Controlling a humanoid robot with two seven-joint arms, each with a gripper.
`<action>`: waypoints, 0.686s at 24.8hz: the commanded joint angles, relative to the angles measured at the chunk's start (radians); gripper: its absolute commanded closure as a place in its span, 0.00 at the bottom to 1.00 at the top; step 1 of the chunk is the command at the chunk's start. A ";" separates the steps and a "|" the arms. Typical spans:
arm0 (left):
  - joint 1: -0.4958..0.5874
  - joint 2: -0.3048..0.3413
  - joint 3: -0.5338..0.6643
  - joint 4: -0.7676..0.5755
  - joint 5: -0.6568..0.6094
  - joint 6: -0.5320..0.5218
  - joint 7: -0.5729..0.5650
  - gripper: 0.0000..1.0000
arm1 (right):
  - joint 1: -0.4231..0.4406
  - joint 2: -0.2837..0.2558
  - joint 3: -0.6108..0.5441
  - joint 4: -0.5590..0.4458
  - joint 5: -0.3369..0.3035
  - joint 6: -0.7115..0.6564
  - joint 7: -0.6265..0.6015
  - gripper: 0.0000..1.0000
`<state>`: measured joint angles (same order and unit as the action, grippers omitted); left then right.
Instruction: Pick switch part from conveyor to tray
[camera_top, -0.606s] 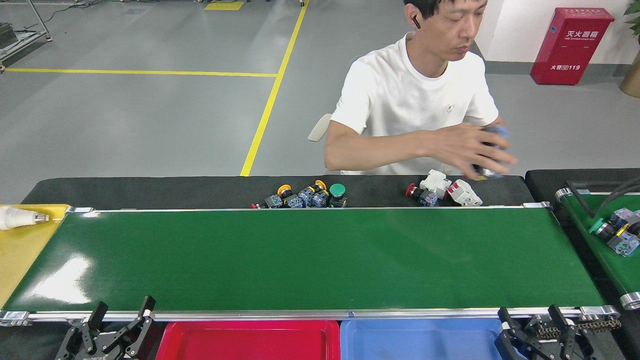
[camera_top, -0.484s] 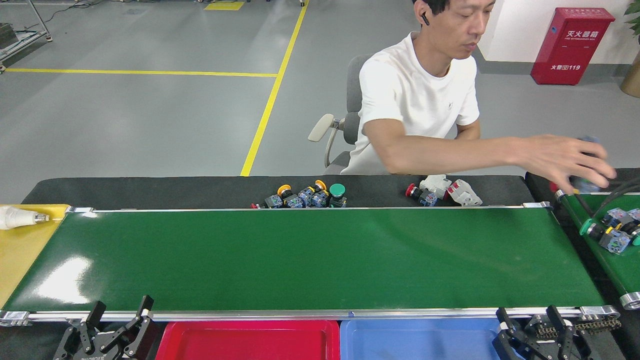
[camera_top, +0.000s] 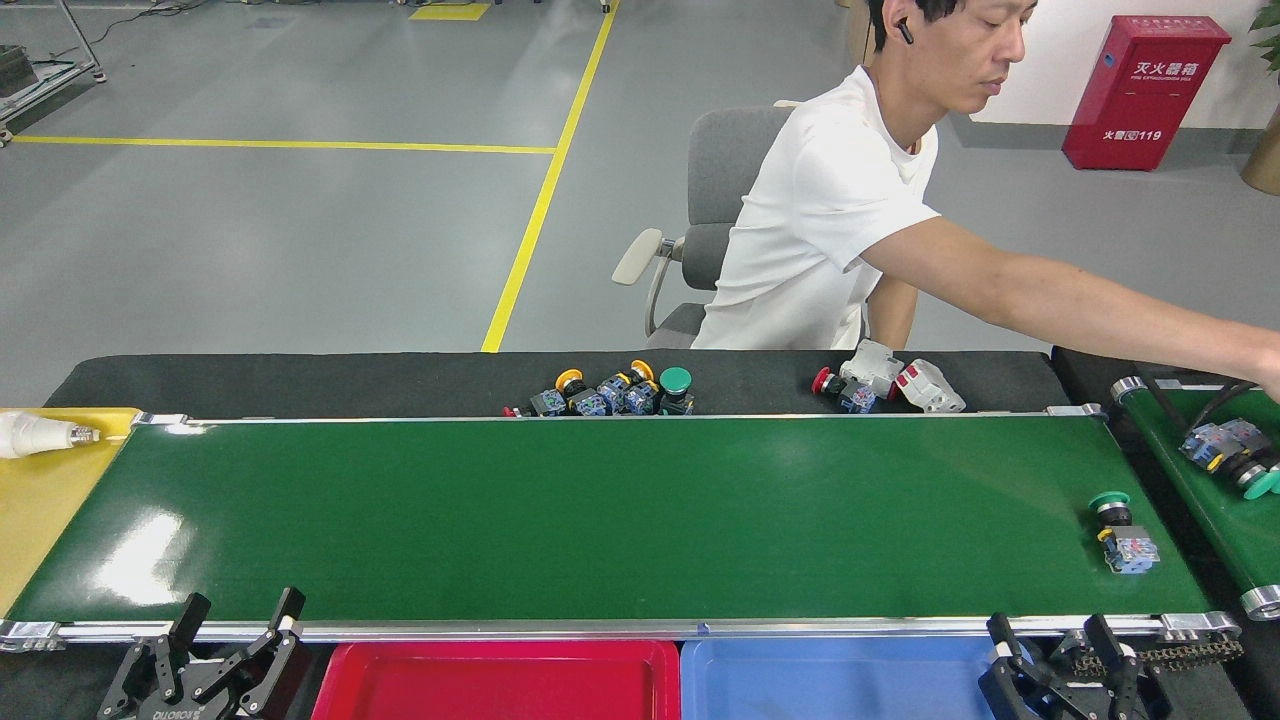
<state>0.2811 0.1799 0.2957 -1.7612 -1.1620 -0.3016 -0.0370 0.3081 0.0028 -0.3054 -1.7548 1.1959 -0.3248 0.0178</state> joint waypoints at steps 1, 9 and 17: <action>-0.010 -0.005 0.039 -0.012 0.004 -0.071 0.009 0.00 | -0.004 -0.001 -0.004 -0.015 -0.004 0.010 0.005 0.00; -0.017 -0.096 0.043 -0.014 0.007 -0.091 -0.009 0.00 | -0.046 -0.026 -0.047 -0.011 -0.006 0.102 0.128 0.00; -0.025 -0.108 0.040 -0.014 -0.062 -0.037 -0.053 0.00 | -0.190 -0.084 -0.006 0.136 0.027 0.164 0.220 0.02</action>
<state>0.2644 0.0697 0.3349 -1.7615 -1.2231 -0.3446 -0.0893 0.1363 -0.0680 -0.3191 -1.6220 1.2159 -0.1685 0.2168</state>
